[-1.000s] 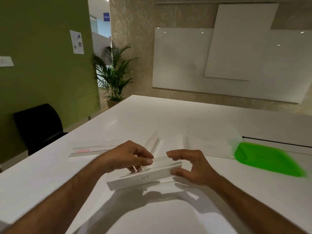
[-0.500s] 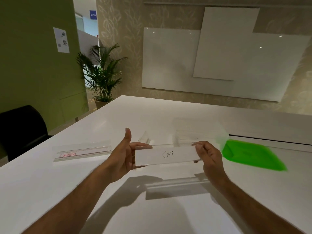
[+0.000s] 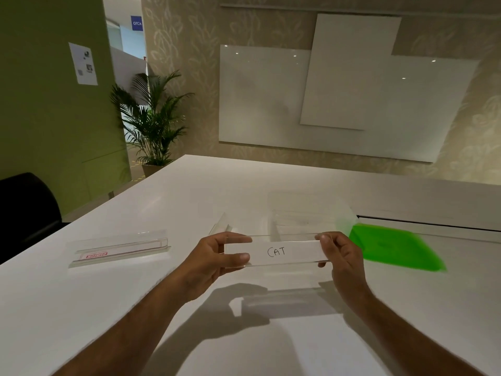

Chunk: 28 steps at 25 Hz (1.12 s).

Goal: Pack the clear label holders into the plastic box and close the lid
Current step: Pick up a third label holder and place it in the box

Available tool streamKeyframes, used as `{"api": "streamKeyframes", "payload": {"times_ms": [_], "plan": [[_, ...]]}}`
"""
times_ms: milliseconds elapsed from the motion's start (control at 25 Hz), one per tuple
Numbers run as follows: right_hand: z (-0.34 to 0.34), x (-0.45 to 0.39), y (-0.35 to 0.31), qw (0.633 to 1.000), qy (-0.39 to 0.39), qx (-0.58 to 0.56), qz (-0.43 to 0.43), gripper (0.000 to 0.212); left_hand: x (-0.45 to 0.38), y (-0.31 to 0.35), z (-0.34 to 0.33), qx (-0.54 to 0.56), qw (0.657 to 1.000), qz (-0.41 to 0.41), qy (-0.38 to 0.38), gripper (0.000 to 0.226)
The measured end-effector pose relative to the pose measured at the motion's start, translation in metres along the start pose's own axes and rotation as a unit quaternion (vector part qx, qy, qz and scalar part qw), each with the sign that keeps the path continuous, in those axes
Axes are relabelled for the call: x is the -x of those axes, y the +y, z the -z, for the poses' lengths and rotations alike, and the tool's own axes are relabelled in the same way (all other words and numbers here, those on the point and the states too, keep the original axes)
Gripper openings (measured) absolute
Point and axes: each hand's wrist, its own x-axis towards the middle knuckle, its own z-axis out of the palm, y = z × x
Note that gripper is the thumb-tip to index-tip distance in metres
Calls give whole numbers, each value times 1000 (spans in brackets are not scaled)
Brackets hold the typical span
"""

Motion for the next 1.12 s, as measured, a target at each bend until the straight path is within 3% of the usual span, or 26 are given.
{"api": "streamKeyframes", "payload": {"times_ms": [80,280,400,640,920,1120], "plan": [[10,-1,1,1000,-18,-12,6,23,-4,-3,0,-14,1000,-8,-3,64],[38,-14,-1,993,-114,12,-22,13,-18,7,-7,-125,991,-44,0,46],[59,-28,-7,980,-161,118,0,41,-27,12,-12,-207,977,-57,-10,46],[83,-53,-13,949,-199,244,15,62,-55,18,-30,-400,908,-125,6,55],[93,-113,-21,920,-180,343,63,55,-122,43,-50,-496,843,-208,-2,55],[94,-172,-13,878,-203,431,50,51,-193,52,-57,-601,778,-183,6,58]]}}
